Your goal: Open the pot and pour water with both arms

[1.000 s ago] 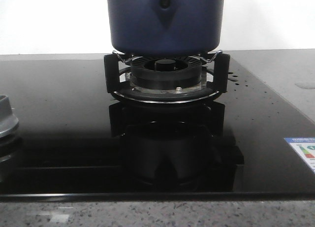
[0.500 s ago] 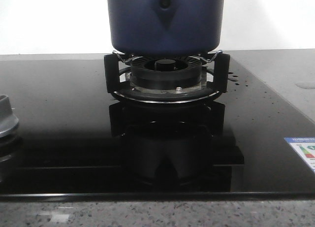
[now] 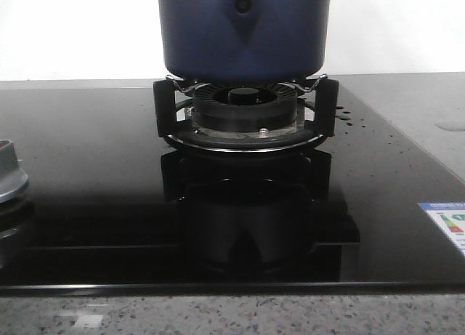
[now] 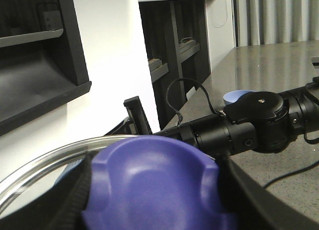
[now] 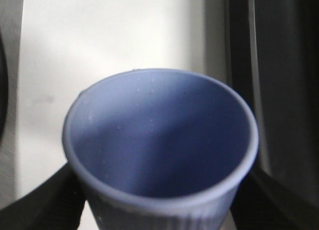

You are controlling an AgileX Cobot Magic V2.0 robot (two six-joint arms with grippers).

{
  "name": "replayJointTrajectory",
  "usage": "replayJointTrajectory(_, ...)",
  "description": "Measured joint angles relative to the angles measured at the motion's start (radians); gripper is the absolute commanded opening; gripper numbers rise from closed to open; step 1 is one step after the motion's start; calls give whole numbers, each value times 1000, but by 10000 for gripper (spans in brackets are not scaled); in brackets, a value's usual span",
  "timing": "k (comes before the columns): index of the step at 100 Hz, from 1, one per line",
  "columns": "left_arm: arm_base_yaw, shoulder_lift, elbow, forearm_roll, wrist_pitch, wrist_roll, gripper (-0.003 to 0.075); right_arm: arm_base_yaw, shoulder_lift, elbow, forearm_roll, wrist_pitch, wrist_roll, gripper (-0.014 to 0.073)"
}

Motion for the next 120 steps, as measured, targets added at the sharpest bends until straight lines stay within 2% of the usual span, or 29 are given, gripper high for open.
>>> replayJointTrajectory(10, 0, 0, 0, 0, 0, 0, 242, 12, -28, 24, 79, 110, 254, 248)
replayJointTrajectory(17, 0, 0, 0, 0, 0, 0, 242, 16, -62, 42, 151, 212, 360, 248)
replayJointTrajectory(27, 0, 0, 0, 0, 0, 0, 242, 12, -126, 80, 260, 331, 423, 248)
replayJointTrajectory(41, 0, 0, 0, 0, 0, 0, 242, -55, -236, 198, 374, 356, 475, 248)
replayJointTrajectory(50, 0, 0, 0, 0, 0, 0, 242, -146, -298, 319, 394, 299, 549, 248)
replayJointTrajectory(64, 0, 0, 0, 0, 0, 0, 242, -323, -347, 524, 401, 110, 653, 248)
replayJointTrajectory(86, 0, 0, 0, 7, 0, 0, 242, -549, -347, 744, 445, -141, 689, 248)
replayJointTrajectory(106, 0, 0, 0, 20, 0, 0, 242, -594, -347, 768, 480, -181, 695, 258)
replayJointTrajectory(113, 0, 0, 0, 21, 0, 0, 242, -595, -347, 768, 480, -183, 695, 296)
replayJointTrajectory(120, 0, 0, 0, 21, 0, 0, 242, -595, -347, 770, 483, -187, 695, 379)
